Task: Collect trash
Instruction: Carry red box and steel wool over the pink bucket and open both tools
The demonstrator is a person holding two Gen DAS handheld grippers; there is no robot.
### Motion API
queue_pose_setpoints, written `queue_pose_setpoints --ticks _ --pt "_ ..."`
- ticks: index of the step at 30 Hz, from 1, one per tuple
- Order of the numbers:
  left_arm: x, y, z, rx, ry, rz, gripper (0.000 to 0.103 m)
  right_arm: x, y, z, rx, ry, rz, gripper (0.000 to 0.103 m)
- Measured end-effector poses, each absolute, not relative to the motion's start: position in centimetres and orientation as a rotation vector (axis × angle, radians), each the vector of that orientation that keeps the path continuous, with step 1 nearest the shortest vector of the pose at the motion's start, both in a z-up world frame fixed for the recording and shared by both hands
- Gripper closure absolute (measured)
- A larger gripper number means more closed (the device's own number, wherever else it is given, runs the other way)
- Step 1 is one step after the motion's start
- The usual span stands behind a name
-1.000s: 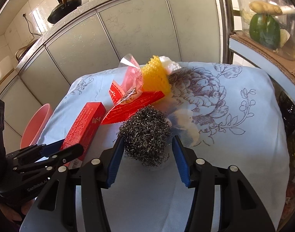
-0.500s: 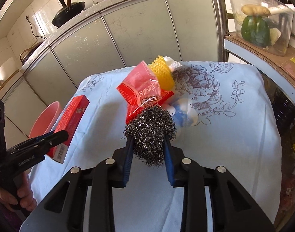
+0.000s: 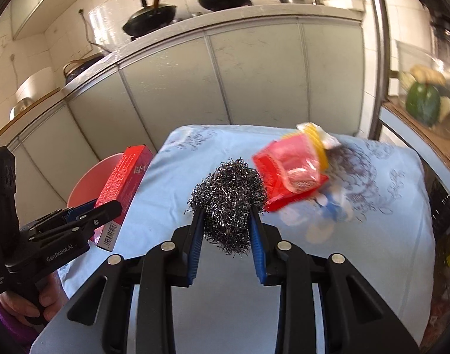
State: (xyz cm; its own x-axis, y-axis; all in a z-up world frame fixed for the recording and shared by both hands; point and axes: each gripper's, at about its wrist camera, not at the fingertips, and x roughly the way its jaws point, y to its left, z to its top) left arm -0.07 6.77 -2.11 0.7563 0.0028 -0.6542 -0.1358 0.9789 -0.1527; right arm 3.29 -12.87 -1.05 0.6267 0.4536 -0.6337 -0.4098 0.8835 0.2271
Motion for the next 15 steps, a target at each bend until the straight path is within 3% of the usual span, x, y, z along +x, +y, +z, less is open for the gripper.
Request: queue_pose_setpoints --ticks 15 --pt "-3.5 15.6 -1.6 -0.273 0.62 0.282 0.062 4.2 -1.3 0.7 -0.048 0.665 0.682 0.072"
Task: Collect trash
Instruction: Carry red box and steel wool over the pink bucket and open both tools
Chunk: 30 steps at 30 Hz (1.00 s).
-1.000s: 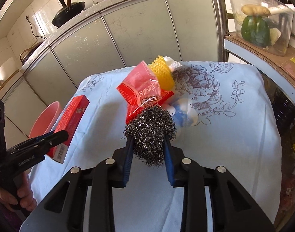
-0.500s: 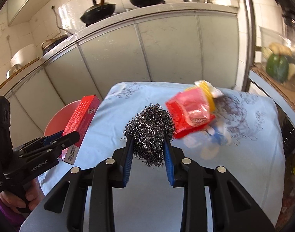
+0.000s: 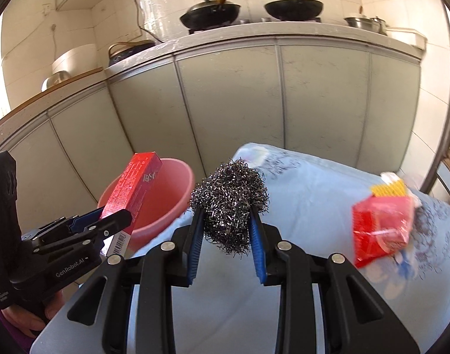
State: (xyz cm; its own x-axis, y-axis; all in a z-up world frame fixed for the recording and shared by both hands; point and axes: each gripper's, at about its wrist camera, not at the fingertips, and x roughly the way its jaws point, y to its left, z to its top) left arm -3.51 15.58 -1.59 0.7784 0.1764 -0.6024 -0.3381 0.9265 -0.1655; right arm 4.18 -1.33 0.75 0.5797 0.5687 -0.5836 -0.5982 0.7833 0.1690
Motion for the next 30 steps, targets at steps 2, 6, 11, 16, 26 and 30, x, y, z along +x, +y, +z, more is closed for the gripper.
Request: queue_pose_setpoints --ticks 2,6,11,16,26,30 --pt "-3.8 16.7 -1.6 -0.269 0.611 0.312 0.062 4.5 0.2 0.7 -0.065 0.666 0.701 0.072" --pt "-4.4 18.6 -1.7 -0.263 0.595 0.369 0.062 4.9 2.6 0.4 -0.089 0.678 0.733 0.072" --pt "-4.5 21.0 -2.1 -0.282 0.598 0.417 0.062 5.4 5.9 -0.1 -0.128 0.686 0.776 0.072" --pt "-4.4 22.9 -2.7 -0.292 0.604 0.461 0.062 5.5 8.8 -0.6 -0.145 0.691 0.811 0.072" --pt "-3.7 25.8 -4.2 -0.32 0.628 0.496 0.062 5.9 13.3 -1.8 -0.191 0.711 0.837 0.072" --pt "-3.2 26.3 -4.7 -0.329 0.639 0.499 0.062 6.1 14.2 -2.4 -0.203 0.723 0.839 0.072"
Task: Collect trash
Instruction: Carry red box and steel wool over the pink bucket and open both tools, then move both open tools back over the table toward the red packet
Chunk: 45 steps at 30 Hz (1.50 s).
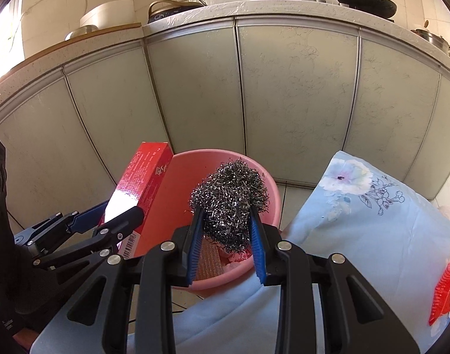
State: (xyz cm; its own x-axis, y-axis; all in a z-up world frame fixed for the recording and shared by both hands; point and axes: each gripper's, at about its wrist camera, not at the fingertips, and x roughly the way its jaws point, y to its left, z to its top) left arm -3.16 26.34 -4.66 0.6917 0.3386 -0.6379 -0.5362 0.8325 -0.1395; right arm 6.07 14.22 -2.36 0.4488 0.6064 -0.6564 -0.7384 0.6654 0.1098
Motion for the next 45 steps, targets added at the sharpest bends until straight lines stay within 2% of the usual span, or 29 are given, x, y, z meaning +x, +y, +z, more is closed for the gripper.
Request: queue_pose_setpoints --ticks 12,21,31,45 --pt "-2.0 28.0 -6.4 -0.381 0.702 0.471 0.061 7.1 16.1 -4.1 -0.223 0.783 0.859 0.072" --pt "-2.2 28.2 -6.5 -0.395 0.703 0.492 0.058 7.2 17.0 -4.3 -0.225 0.82 0.885 0.056" --pt "-3.1 27.0 -5.0 -0.384 0.671 0.477 0.057 6.2 15.0 -2.8 -0.191 0.793 0.866 0.056" --pt "-3.4 22.8 -3.2 -0.397 0.672 0.358 0.056 3.5 6.2 -1.2 -0.159 0.755 0.75 0.056"
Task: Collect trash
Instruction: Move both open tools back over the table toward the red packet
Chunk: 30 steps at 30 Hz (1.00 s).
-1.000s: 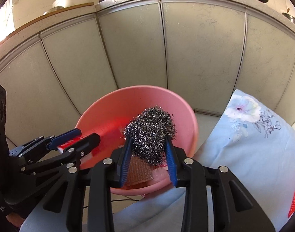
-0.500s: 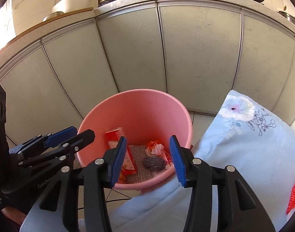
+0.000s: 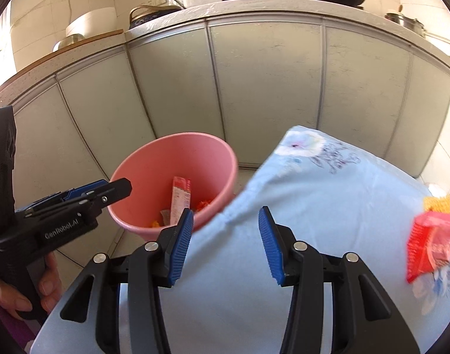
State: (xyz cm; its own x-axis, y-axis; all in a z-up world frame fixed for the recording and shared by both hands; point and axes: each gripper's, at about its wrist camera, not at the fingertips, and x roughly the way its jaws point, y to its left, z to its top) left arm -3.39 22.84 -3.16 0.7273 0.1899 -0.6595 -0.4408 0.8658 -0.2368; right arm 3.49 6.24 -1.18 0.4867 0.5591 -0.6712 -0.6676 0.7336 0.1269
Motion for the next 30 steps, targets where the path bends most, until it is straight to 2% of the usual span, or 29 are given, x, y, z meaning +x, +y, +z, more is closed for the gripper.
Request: queue_pose_setpoints --ticks 16,30 --pt "-0.9 13.4 -1.5 -0.307 0.69 0.093 0.056 2.7 -5.5 -1.8 -0.112 0.709 0.511 0.056" --pt "5.8 2.6 -1.3 -0.188 0.717 -0.22 0.055 5.9 -17.6 -3.2 0.033 0.69 0.256 0.056"
